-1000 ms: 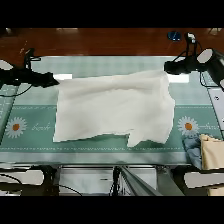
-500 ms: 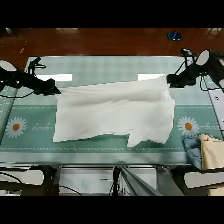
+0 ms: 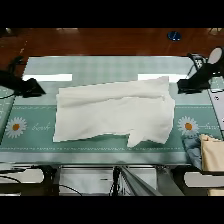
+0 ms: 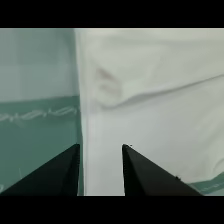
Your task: Fold the shirts.
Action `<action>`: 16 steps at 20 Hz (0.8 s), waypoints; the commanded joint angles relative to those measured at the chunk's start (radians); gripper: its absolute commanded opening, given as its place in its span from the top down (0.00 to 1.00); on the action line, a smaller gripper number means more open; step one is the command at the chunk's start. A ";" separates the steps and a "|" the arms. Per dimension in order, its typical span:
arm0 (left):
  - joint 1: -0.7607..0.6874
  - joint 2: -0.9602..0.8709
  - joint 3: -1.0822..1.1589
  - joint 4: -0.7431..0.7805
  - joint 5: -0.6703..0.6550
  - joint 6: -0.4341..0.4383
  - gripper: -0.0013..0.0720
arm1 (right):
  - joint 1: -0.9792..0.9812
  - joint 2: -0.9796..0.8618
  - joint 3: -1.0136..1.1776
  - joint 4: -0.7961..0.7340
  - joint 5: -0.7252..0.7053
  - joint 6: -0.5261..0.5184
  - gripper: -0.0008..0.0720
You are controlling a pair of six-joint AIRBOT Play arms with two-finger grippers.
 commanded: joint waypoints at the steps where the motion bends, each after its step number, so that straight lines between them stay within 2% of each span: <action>1: 0.143 0.127 -0.126 -0.002 -0.127 0.023 0.42 | -0.134 0.094 -0.075 0.067 0.117 -0.017 0.32; 2: 0.168 0.168 -0.201 0.002 -0.147 0.051 0.41 | -0.173 0.121 -0.123 0.136 0.117 -0.044 0.32; 3: 0.185 0.200 -0.277 0.001 -0.153 0.051 0.37 | -0.204 0.146 -0.171 0.172 0.117 -0.067 0.32; 4: 0.190 0.226 -0.357 0.002 -0.153 0.053 0.24 | -0.223 0.168 -0.213 0.182 0.109 -0.084 0.32; 7: 0.189 0.242 -0.531 0.001 -0.156 0.061 0.24 | -0.255 0.219 -0.315 0.190 0.096 -0.109 0.32; 9: 0.190 0.242 -0.600 0.007 -0.137 0.099 0.24 | -0.259 0.249 -0.363 0.209 0.073 -0.117 0.32; 12: 0.189 0.233 -0.635 0.018 -0.033 0.128 0.24 | -0.259 0.283 -0.418 0.215 0.062 -0.126 0.32; 16: 0.175 0.196 -0.635 0.021 -0.008 0.128 0.24 | -0.259 0.312 -0.457 0.208 0.057 -0.128 0.32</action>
